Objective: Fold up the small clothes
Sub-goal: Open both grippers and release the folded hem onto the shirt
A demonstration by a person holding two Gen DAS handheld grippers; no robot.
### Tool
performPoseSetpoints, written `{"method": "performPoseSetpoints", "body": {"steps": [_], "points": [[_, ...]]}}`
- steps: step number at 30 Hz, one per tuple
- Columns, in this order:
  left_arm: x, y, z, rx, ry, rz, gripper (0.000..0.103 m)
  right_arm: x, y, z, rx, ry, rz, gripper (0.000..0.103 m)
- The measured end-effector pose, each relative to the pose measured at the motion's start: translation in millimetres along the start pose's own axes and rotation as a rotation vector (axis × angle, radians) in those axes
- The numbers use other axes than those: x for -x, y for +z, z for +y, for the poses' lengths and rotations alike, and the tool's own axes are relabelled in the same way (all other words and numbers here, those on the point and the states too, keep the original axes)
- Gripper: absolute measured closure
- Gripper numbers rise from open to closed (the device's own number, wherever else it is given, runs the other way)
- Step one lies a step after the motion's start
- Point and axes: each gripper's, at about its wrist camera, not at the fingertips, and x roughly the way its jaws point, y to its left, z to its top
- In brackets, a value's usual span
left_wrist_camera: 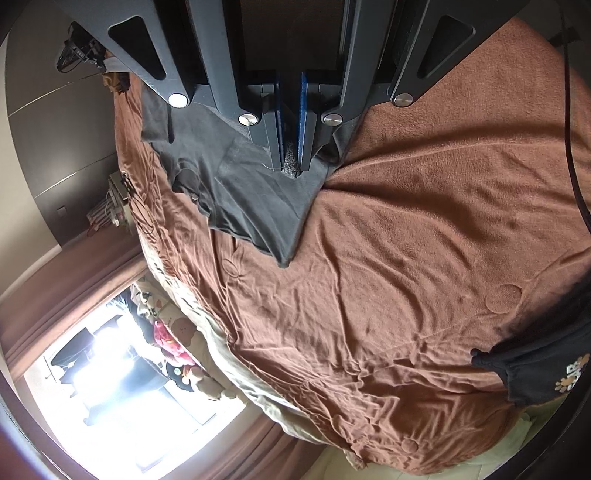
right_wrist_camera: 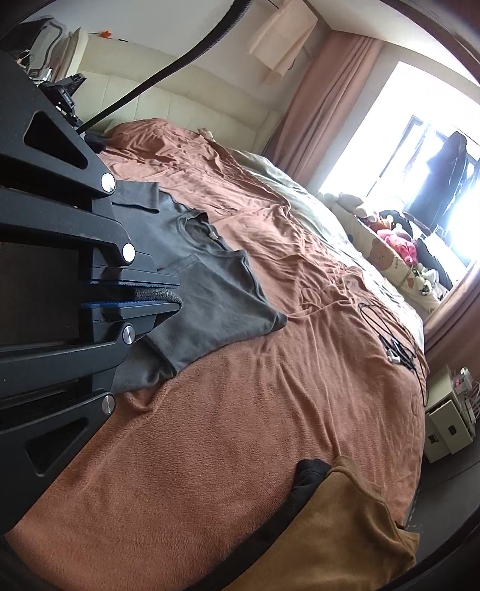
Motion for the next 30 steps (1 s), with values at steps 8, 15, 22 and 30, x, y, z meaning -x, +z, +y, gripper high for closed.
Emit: {"method": "performPoseSetpoints", "body": {"steps": [8,15,22,30], "points": [[-54.0,13.9,13.4,0.026,0.053,0.053,0.096,-47.2,19.8,-5.0,-0.013,-0.051,0.048,0.101],[-77.8,25.4,10.9,0.014,0.069,0.089,0.082,-64.3,24.9,-1.7,-0.013,-0.057,0.062,0.097],[-60.6,23.1,0.7,-0.113,0.141,0.06,0.036,-35.4,20.3,-1.8,0.027,-0.117,0.002,0.052],[-74.9,-1.5,-11.8,-0.32,0.228,0.188,0.024,-17.2,2.6,9.2,0.126,-0.212,0.095,0.052]]}}
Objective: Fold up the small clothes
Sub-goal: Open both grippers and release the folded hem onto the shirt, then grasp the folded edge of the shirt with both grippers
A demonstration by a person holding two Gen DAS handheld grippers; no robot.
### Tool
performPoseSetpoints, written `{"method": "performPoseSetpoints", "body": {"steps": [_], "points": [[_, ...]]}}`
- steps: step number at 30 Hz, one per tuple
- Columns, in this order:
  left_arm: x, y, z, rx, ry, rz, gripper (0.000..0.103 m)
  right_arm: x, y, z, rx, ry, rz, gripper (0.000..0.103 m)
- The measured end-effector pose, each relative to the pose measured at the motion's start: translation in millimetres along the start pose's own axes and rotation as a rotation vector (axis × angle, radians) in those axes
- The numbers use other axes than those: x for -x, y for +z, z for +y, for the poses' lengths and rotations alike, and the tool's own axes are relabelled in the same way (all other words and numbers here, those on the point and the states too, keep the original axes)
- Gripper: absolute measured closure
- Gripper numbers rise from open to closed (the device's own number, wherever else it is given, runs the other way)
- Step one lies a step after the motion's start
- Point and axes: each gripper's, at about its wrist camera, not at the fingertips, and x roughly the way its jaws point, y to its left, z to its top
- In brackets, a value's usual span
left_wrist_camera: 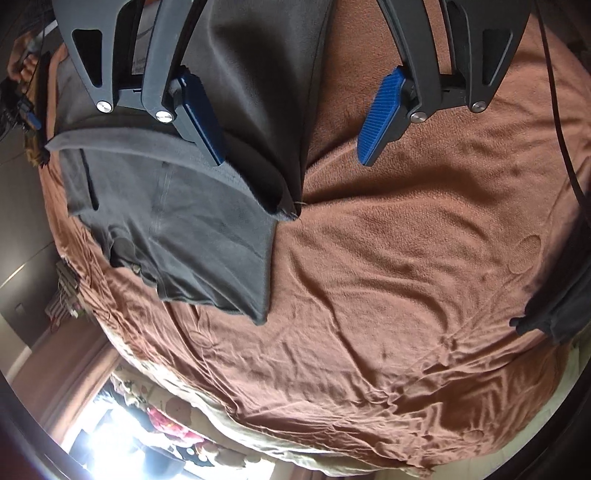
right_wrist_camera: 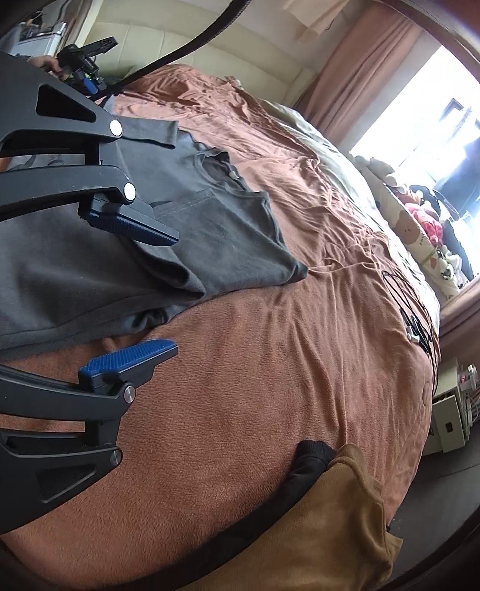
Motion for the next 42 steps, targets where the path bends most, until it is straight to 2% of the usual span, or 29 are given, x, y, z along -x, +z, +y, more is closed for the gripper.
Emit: {"method": "performPoseSetpoints", "body": {"steps": [2,5,12,14,16,24,32,42], "points": [[-4.6,-4.3,-3.1,-0.033,0.022,0.024,0.022,0.4,-3.3,4.8,0.024,-0.012,0.029,0.052],[-12.0,-8.6,-4.0,-0.053,0.046,0.063,0.022,-0.7,-6.1,12.0,0.055,-0.042,0.063,0.044],[-25.8,-13.0,-5.1,-0.1,0.114,0.101,0.021,-16.8,-9.3,32.2,0.149,-0.132,0.13,0.044],[-30.4,-12.8,-6.3,-0.113,0.142,0.109,0.021,-23.9,-9.3,40.4,0.187,-0.151,0.149,0.04],[-34.9,-13.3,-8.1,-0.137,0.168,0.115,0.02,-31.2,-9.5,47.9,0.222,-0.183,0.156,0.028],[-54.8,-4.5,-12.5,-0.206,0.256,0.125,0.02,-68.0,-8.5,62.0,0.316,-0.283,0.211,0.028],[-68.3,22.2,-11.5,-0.182,0.254,0.098,0.02,-94.2,7.5,64.1,0.327,-0.308,0.202,0.028],[-92.0,44.9,-10.8,-0.18,0.246,0.103,0.02,-115.4,33.7,61.5,0.297,-0.326,0.165,0.028]]}}
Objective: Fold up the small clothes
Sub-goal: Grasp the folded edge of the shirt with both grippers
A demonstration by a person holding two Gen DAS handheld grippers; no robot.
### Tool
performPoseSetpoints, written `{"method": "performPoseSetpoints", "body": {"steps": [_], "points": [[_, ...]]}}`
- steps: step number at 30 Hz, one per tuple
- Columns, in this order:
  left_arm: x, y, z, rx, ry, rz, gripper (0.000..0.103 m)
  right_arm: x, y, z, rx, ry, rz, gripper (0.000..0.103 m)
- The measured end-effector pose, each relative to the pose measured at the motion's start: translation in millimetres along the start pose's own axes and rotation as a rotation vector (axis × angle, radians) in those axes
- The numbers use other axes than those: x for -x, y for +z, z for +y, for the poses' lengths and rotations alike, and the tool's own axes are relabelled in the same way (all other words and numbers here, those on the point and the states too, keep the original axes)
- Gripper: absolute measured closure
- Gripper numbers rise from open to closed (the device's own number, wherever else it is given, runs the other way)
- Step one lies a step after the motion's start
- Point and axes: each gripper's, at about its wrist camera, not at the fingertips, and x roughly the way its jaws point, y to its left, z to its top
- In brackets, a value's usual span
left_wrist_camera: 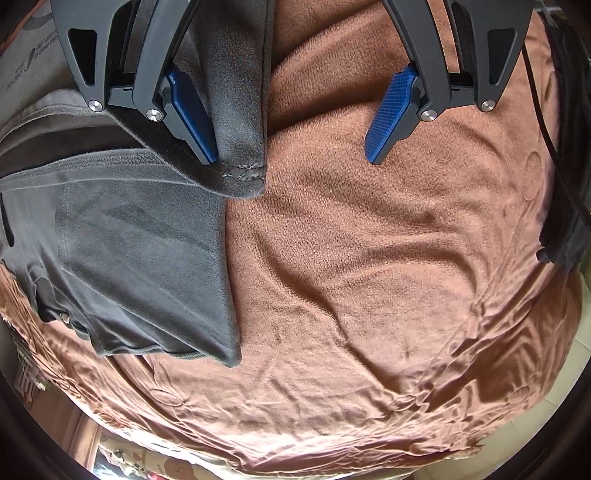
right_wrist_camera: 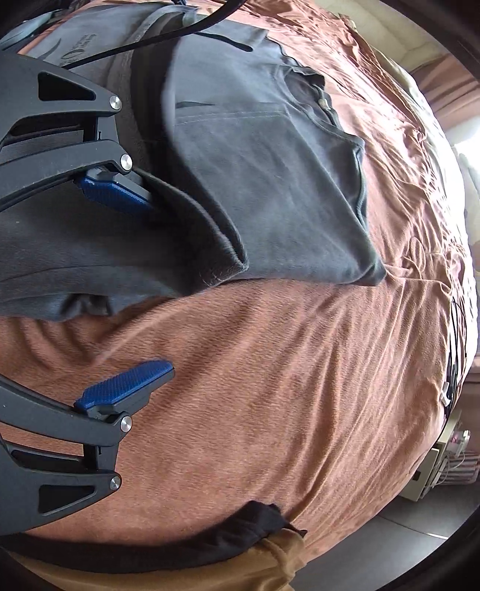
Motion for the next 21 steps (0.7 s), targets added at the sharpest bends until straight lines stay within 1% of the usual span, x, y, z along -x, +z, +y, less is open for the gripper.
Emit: {"method": "performPoseSetpoints", "body": {"steps": [4,8,11,13,14,15,16,17,18,21], "points": [[-0.5,3.6,3.9,0.025,0.005,-0.017,0.018,3.7,6.8,-7.0,-0.054,-0.012,-0.044,0.028],[4.3,2.3,6.4,0.036,-0.002,-0.032,0.018,11.0,4.3,-10.9,-0.08,0.008,-0.072,0.028],[11.2,-2.9,9.2,0.055,-0.05,-0.053,0.019,16.8,-1.7,-10.6,-0.067,0.032,-0.086,0.028],[14.3,-5.6,8.7,0.056,-0.093,-0.066,0.022,20.4,-4.9,-10.6,-0.053,0.059,-0.095,0.028],[14.4,-6.3,8.0,0.056,-0.106,-0.068,0.026,21.5,-5.6,-10.9,-0.046,0.071,-0.098,0.031],[13.9,-6.7,8.2,0.058,-0.113,-0.068,0.034,21.0,-6.7,-10.1,-0.04,0.078,-0.094,0.041],[13.5,-7.1,8.6,0.063,-0.119,-0.07,0.039,20.9,-6.3,-10.5,-0.033,0.079,-0.086,0.049],[12.7,-6.9,10.0,0.073,-0.127,-0.073,0.043,21.9,-6.0,-14.3,-0.027,0.079,-0.08,0.052],[11.8,-6.6,11.7,0.085,-0.138,-0.075,0.044,21.3,-4.8,-14.8,-0.023,0.08,-0.078,0.056],[8.5,-6.1,10.7,0.097,-0.179,-0.067,0.05,18.3,0.0,-12.3,-0.019,0.093,-0.08,0.057]]}}
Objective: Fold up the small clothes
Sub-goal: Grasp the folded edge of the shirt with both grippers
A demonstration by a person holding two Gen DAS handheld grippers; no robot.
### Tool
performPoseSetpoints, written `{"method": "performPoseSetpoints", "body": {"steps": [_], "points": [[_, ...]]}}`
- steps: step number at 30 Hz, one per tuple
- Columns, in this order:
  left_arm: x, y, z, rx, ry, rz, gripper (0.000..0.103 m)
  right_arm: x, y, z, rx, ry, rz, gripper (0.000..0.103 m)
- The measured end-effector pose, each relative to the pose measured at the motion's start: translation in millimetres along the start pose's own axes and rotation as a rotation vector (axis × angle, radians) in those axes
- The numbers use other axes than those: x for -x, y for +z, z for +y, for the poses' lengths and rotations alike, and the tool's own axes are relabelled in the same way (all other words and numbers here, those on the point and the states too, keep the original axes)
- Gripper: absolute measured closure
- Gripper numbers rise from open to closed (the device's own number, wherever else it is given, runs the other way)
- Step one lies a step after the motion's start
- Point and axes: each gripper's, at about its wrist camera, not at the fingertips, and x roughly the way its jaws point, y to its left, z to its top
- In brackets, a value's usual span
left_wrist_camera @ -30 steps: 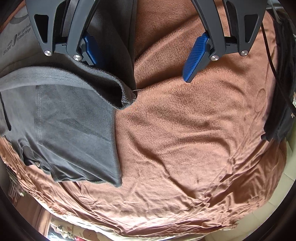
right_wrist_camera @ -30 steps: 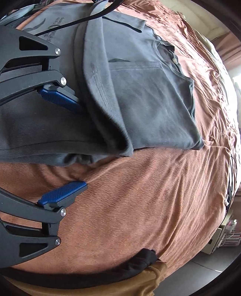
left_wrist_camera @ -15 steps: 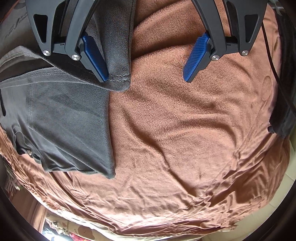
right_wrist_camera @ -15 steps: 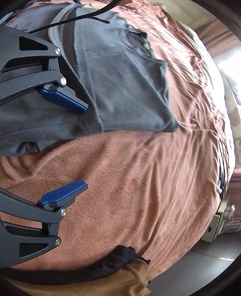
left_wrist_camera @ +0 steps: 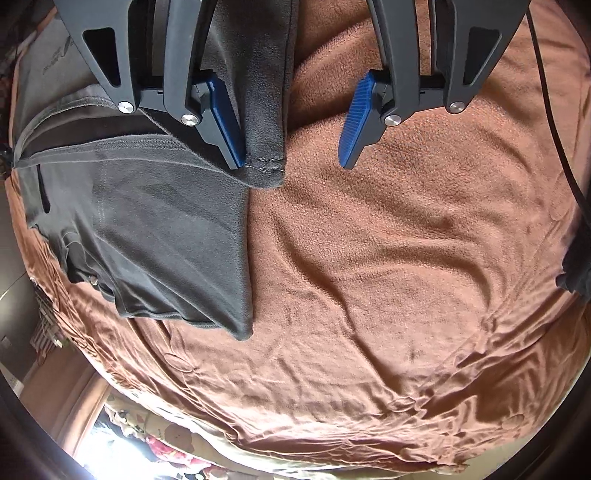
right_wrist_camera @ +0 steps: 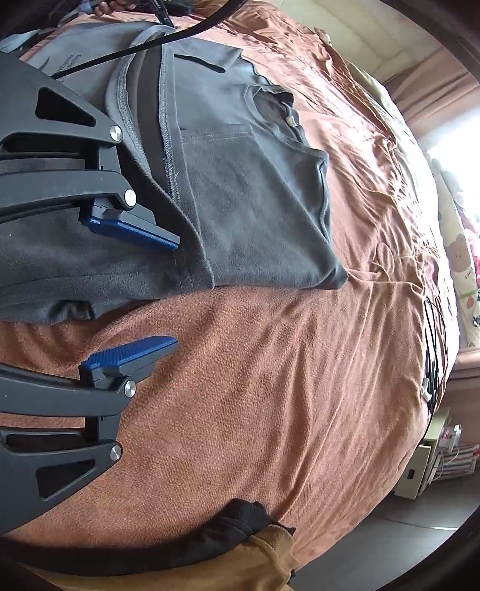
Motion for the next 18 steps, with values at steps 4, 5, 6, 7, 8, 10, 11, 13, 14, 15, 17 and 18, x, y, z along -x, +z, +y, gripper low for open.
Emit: {"method": "performPoseSetpoints", "body": {"steps": [4,5,6,7,8,10,11,13,14,15,17,18], "points": [[-6.4,1.2,-5.6,-0.019,-0.01,0.011,0.052,-5.7,4.6,9.1,0.056,-0.025,-0.002,0.057],[-7.3,1.7,-6.2,-0.017,-0.016,0.011,0.052,-7.6,4.8,12.2,0.069,-0.044,0.002,0.057],[-8.3,2.0,-6.5,-0.015,-0.022,0.011,0.052,-9.3,5.0,15.0,0.082,-0.067,0.005,0.057],[-9.4,2.0,-6.2,-0.013,-0.028,0.012,0.052,-10.2,4.7,18.8,0.093,-0.083,0.003,0.057],[-10.9,1.8,-6.0,-0.01,-0.033,0.015,0.052,-10.0,4.1,21.8,0.106,-0.088,-0.004,0.057],[-13.5,0.9,-3.8,0.003,-0.047,0.02,0.052,-10.6,2.7,27.7,0.134,-0.091,-0.01,0.057],[-14.1,0.6,-2.2,0.014,-0.062,0.018,0.052,-12.1,2.3,30.0,0.147,-0.104,-0.011,0.057],[-14.8,0.3,-0.1,0.024,-0.076,0.015,0.053,-15.0,1.5,31.6,0.155,-0.123,-0.008,0.074],[-14.6,0.2,0.7,0.03,-0.087,0.014,0.056,-15.7,2.1,30.0,0.144,-0.118,-0.004,0.079],[-14.4,0.2,1.1,0.037,-0.103,0.015,0.06,-16.0,3.0,28.2,0.13,-0.113,-0.002,0.086],[-13.0,0.7,0.4,0.035,-0.115,0.017,0.065,-12.1,3.9,26.5,0.118,-0.124,-0.029,0.093],[-11.2,0.7,-1.3,0.025,-0.114,0.009,0.069,-9.9,4.6,26.0,0.111,-0.121,-0.039,0.095]]}}
